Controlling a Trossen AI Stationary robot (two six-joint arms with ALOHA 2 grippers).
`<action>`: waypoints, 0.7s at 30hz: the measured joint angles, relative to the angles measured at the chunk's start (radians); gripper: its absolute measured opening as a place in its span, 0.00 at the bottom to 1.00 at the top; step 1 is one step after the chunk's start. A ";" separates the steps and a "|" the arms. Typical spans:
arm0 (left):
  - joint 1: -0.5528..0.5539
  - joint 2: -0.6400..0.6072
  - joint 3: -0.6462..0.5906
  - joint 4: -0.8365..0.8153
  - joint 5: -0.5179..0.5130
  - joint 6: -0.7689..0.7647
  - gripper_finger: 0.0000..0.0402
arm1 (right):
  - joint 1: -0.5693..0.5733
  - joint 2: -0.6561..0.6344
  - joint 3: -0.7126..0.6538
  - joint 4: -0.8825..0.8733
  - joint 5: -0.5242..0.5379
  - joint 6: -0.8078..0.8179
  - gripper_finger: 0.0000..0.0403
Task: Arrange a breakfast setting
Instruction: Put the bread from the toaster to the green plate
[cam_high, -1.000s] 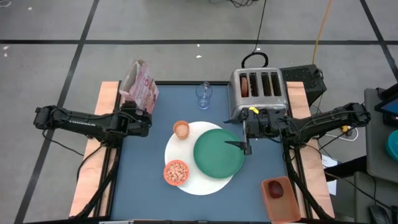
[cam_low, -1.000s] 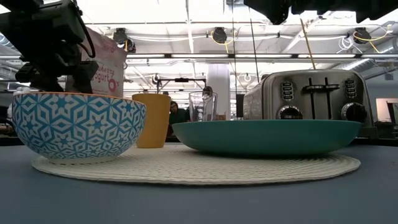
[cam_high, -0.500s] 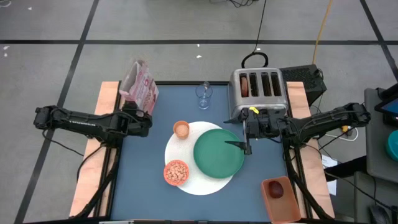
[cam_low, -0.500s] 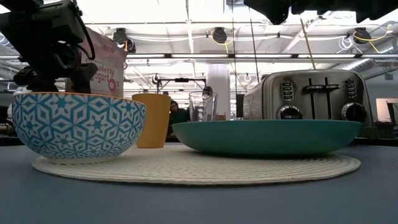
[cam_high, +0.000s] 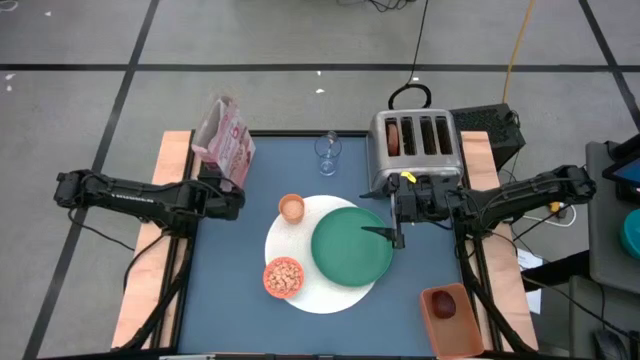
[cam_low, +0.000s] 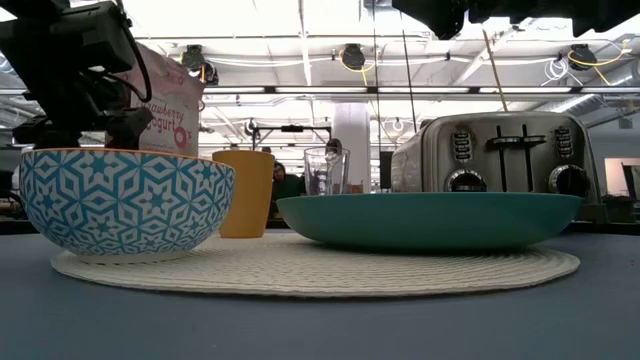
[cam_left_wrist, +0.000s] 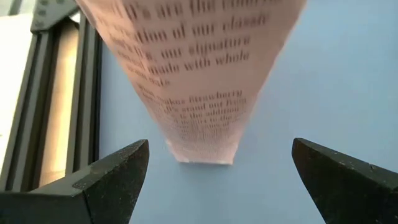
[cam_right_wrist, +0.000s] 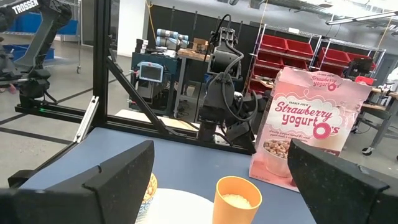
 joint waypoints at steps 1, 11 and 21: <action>0.000 0.000 0.000 0.000 0.005 -0.003 0.99 | 0.000 0.000 0.000 0.000 0.000 0.000 0.89; 0.000 0.000 0.000 -0.012 0.049 -0.045 0.99 | 0.000 0.000 0.000 0.000 0.000 0.000 0.89; 0.000 0.000 0.000 -0.024 0.193 -0.071 0.99 | 0.000 0.000 0.000 0.000 0.000 0.000 0.89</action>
